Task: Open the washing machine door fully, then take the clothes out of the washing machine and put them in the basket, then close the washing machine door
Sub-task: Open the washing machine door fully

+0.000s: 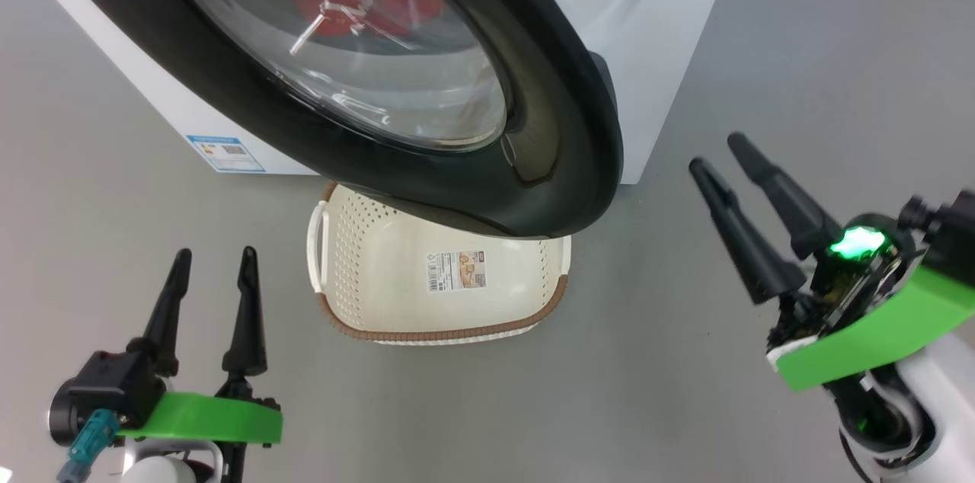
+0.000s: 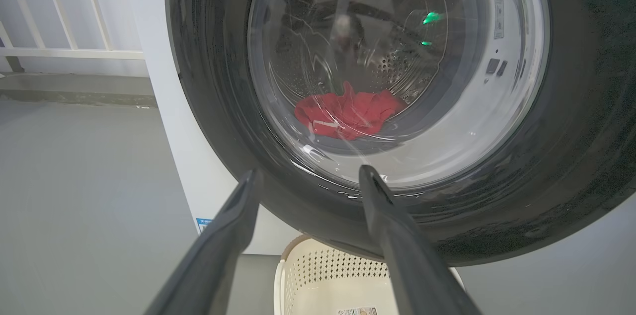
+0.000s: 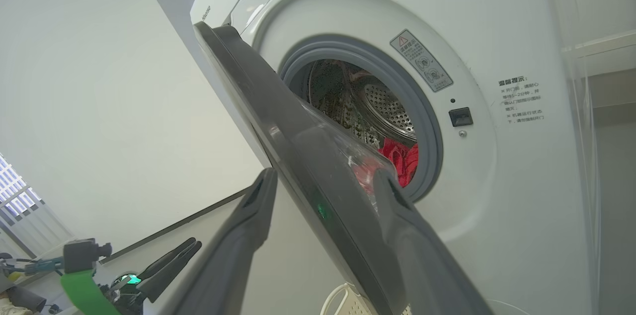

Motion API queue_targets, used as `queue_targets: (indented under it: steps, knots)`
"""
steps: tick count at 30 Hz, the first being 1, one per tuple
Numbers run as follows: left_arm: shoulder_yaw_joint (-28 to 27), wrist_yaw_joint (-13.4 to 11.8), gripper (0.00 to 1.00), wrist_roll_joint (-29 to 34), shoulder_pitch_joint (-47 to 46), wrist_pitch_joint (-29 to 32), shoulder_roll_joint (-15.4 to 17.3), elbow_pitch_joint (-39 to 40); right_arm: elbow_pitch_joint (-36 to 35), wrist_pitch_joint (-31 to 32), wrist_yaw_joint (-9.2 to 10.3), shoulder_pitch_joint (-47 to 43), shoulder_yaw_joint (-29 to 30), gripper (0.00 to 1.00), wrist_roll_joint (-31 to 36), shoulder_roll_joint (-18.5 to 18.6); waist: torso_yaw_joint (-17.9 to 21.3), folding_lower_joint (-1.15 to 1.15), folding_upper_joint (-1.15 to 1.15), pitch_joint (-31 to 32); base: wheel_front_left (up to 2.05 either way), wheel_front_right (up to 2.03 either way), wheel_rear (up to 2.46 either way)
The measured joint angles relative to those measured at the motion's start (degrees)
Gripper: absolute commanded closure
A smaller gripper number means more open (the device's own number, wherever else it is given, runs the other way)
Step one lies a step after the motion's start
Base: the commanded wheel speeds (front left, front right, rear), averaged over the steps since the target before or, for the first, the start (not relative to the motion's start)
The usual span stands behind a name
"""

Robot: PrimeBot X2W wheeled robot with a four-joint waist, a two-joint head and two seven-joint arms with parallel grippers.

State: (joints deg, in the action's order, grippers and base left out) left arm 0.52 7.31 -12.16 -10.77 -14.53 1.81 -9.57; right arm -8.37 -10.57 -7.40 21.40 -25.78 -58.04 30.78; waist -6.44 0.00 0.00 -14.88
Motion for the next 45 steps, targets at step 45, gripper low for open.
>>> queue_targets:
  steps: [45]
  knots:
    - [0.1, 0.0, 0.00, 0.0, 0.1, 0.0, 0.0, 1.5, 10.6, -3.7, 0.00, -6.3, 2.7, 0.00, 23.7, -9.6, 0.2, 0.00, 0.00, 0.4, 0.00, 0.00, 0.00]
